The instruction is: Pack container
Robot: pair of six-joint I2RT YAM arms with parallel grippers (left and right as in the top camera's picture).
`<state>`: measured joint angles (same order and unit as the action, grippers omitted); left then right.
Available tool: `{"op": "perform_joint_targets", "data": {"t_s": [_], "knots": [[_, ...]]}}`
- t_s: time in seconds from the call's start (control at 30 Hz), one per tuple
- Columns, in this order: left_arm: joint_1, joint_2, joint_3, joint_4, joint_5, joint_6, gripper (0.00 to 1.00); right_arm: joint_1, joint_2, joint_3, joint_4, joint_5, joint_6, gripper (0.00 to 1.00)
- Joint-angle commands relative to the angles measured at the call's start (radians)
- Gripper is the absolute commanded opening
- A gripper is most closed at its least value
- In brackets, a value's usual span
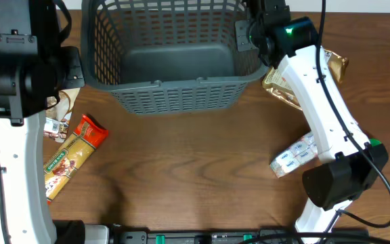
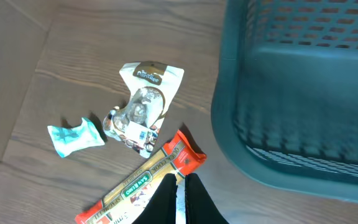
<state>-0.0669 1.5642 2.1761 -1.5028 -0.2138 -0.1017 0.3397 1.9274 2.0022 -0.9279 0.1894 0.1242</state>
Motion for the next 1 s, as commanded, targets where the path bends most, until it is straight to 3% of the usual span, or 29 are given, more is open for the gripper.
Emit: {"op": "perform_joint_targets", "data": {"t_s": [0.0, 0.2, 0.3, 0.4, 0.43, 0.5, 0.53, 0.6, 0.67, 0.7, 0.73, 0.77, 0.87, 0.97], "knots": [[0.005, -0.004, 0.007, -0.004, -0.011, -0.008, 0.06, -0.006, 0.000, 0.014, -0.009, 0.077, 0.021, 0.01], [0.005, -0.004, 0.007, -0.004, -0.011, -0.008, 0.06, -0.006, 0.000, 0.014, -0.009, 0.053, 0.016, 0.01], [0.005, -0.004, 0.007, -0.004, -0.011, -0.008, 0.06, -0.002, -0.002, 0.016, -0.002, -0.069, -0.061, 0.02], [0.005, -0.003, 0.007, -0.004, -0.011, -0.008, 0.06, 0.010, -0.010, 0.039, -0.015, -0.189, -0.129, 0.12], [0.005, -0.003, 0.007, -0.004, -0.011, -0.008, 0.11, 0.017, -0.014, 0.056, -0.025, -0.220, -0.152, 0.14], [0.005, -0.002, 0.007, -0.004, -0.011, -0.008, 0.31, 0.028, -0.024, 0.092, -0.039, -0.225, -0.170, 0.17], [0.005, -0.002, 0.007, -0.004, -0.011, -0.008, 0.37, 0.031, -0.031, 0.112, -0.047, -0.223, -0.179, 0.27], [0.005, -0.003, 0.007, -0.005, -0.012, -0.008, 0.48, 0.033, -0.049, 0.159, -0.066, -0.222, -0.194, 0.57], [0.005, -0.003, 0.007, -0.004, -0.012, -0.008, 0.55, 0.026, -0.072, 0.208, -0.091, -0.212, -0.193, 0.58], [0.005, -0.002, 0.007, -0.005, -0.012, -0.008, 0.60, 0.016, -0.085, 0.233, -0.107, -0.199, -0.191, 0.66], [0.005, -0.003, 0.007, -0.006, -0.012, -0.008, 0.63, 0.002, -0.099, 0.256, -0.128, -0.177, -0.171, 0.90], [0.005, -0.003, 0.007, -0.007, -0.012, -0.008, 0.65, -0.014, -0.111, 0.274, -0.148, -0.149, -0.140, 0.99], [0.005, -0.003, 0.007, -0.009, -0.012, -0.008, 0.73, -0.097, -0.166, 0.316, -0.247, -0.021, 0.030, 0.99], [0.005, -0.003, 0.007, -0.009, -0.012, -0.008, 0.74, -0.232, -0.227, 0.322, -0.357, 0.043, 0.212, 0.99]]}}
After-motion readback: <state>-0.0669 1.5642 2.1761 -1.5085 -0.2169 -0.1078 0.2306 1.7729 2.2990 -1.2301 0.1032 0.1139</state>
